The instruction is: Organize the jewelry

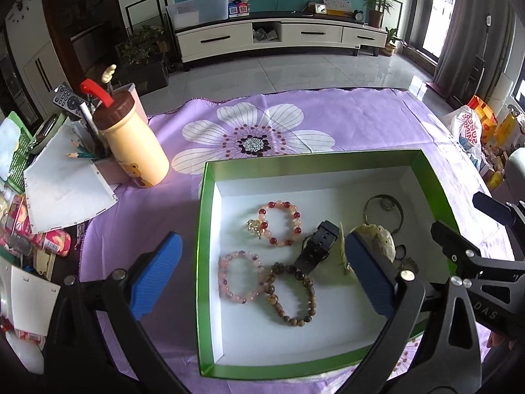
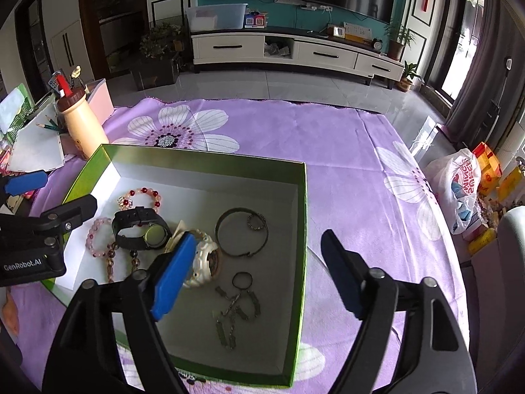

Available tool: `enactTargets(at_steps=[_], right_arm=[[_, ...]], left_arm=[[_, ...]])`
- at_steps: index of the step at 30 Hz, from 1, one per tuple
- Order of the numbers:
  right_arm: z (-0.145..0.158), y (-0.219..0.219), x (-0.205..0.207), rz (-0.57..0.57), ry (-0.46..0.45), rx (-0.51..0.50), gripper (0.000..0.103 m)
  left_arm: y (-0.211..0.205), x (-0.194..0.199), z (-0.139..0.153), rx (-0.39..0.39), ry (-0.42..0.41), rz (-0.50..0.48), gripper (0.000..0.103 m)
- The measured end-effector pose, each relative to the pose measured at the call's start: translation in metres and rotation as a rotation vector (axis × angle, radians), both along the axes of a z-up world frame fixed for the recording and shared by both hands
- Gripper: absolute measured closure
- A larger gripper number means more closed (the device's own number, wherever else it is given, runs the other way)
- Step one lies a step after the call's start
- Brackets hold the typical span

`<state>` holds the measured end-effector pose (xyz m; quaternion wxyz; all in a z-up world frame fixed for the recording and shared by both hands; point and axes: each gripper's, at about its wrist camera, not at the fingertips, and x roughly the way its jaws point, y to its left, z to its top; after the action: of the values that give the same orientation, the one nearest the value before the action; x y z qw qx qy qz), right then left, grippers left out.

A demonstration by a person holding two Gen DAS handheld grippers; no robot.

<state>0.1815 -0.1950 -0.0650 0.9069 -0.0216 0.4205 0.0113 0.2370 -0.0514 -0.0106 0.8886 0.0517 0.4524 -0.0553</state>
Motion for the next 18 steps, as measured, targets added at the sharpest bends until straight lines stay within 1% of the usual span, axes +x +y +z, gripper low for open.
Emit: enactTargets(at_steps=[1, 5, 6, 7, 14, 18], right_arm=[[0.002, 0.0, -0.003, -0.002, 0.002, 0.003, 0.016], [0.008, 0.0, -0.015, -0.003, 0.003, 0.001, 0.007], [0.009, 0.001, -0.019, -0.003, 0.002, -0.002, 0.002], [0.01, 0.002, -0.022, -0.002, 0.0, -0.005, 0.001], [0.017, 0.006, -0.039, 0.005, 0.01, 0.025, 0.001], [0.023, 0.006, -0.045, 0.002, 0.013, 0.048, 0.001]], left_arm=[[0.001, -0.003, 0.002, 0.001, 0.003, 0.007, 0.002], [0.005, -0.017, 0.01, 0.021, -0.009, 0.019, 0.002], [0.006, -0.02, 0.012, 0.029, -0.01, 0.026, 0.002], [0.006, -0.024, 0.013, 0.037, -0.011, 0.032, 0.002], [0.011, -0.044, 0.025, 0.049, -0.016, 0.047, 0.002], [0.017, -0.052, 0.034, 0.004, -0.005, 0.044, 0.002]])
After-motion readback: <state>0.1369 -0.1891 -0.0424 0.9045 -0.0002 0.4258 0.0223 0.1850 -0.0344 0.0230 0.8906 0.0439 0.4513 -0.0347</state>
